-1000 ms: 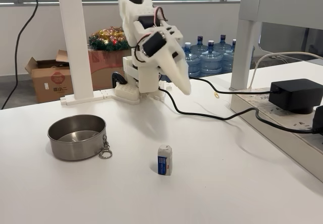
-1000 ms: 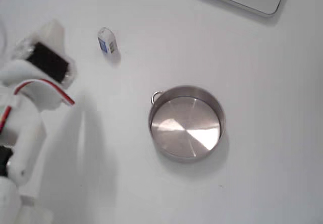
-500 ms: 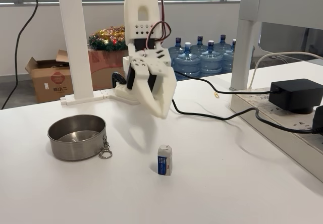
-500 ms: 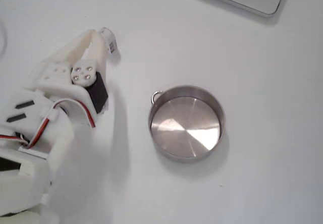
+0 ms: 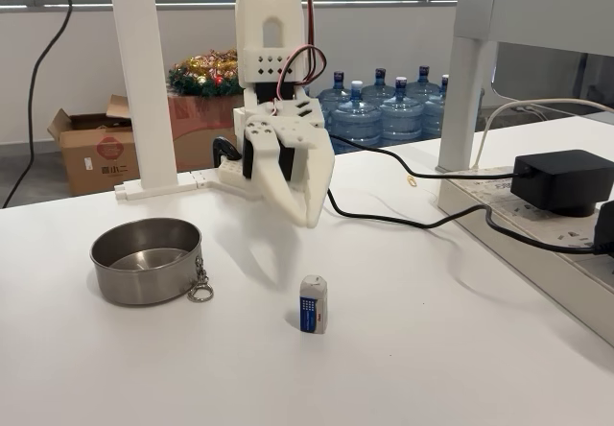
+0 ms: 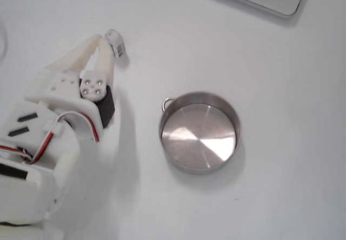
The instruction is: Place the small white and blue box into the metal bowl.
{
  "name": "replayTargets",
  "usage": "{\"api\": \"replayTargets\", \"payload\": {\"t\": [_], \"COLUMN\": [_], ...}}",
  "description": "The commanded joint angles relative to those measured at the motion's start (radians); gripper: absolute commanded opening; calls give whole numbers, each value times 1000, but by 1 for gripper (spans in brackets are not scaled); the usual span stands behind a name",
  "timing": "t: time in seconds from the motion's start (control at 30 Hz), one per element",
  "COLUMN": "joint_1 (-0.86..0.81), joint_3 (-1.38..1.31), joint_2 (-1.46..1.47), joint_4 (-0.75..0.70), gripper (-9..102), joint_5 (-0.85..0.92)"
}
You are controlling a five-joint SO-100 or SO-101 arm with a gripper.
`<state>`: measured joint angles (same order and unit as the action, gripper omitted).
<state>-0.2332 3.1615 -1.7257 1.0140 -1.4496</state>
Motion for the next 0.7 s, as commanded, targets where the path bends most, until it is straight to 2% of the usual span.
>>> {"api": "replayTargets", "payload": {"t": [0.0, 0.27, 0.43, 0.67], "joint_1": [3, 8, 44, 63], "joint_3": [9, -78, -103, -183], "joint_2": [34, 140, 143, 229], "joint_4": [20, 20, 15, 20], "gripper": [-4, 15, 18, 23], "joint_5": [-8, -63, -132, -132]}}
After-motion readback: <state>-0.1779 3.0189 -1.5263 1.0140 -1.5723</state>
